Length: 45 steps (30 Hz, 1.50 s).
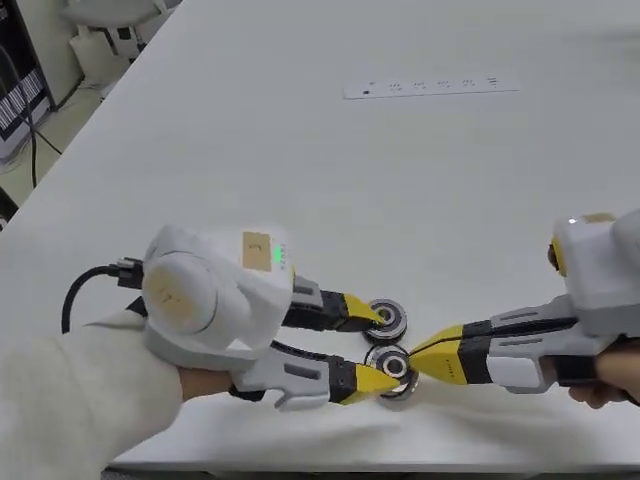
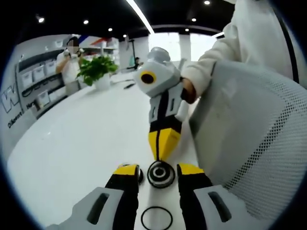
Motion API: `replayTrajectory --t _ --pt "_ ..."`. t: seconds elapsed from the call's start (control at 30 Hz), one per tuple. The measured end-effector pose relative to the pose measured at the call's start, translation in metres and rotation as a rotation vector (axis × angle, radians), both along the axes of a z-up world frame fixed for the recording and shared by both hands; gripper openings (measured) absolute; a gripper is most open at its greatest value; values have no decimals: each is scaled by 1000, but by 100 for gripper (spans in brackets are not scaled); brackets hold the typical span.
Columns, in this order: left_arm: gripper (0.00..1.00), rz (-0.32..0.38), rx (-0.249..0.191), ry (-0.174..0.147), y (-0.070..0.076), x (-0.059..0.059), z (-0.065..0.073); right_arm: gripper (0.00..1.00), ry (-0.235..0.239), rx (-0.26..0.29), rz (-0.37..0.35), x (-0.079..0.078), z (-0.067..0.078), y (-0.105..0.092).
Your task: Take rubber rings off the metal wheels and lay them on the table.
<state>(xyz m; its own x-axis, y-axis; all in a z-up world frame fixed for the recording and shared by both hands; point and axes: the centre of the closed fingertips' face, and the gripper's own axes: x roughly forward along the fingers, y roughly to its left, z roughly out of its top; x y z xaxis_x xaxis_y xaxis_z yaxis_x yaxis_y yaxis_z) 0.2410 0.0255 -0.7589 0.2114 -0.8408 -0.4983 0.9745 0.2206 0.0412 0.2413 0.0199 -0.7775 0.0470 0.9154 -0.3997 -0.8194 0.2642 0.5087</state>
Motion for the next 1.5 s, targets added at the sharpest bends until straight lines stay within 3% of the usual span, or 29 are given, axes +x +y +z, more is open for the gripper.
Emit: replayTrajectory --t 0.13,0.27,0.47,0.6,0.73,0.87,1.03,1.13,1.3,1.5 --pt "41 2 5 -21 6 0 5 0 -8 7 -8 1 6 -2" --pt "55 1 29 -48 11 0 9 0 -25 17 -14 2 14 -4" --pt "63 14 -5 -56 14 1 24 0 -33 31 -22 2 21 -5" --pt "67 43 -37 -36 20 0 34 0 -38 39 -25 3 25 -4" --pt "74 82 -61 -39 27 1 43 0 -35 50 -26 2 28 -4" --pt "88 125 -65 -9 34 3 40 0 -34 53 -24 3 30 -2" --pt "93 137 -73 -3 41 4 39 0 -39 61 -18 2 35 0" --pt "100 154 -93 23 43 3 39 0 -44 62 -16 2 37 1" --pt "100 173 -87 2 52 4 41 0 -37 84 -20 3 45 3" --pt "100 211 -95 14 62 5 39 0 -32 99 -19 2 51 6"
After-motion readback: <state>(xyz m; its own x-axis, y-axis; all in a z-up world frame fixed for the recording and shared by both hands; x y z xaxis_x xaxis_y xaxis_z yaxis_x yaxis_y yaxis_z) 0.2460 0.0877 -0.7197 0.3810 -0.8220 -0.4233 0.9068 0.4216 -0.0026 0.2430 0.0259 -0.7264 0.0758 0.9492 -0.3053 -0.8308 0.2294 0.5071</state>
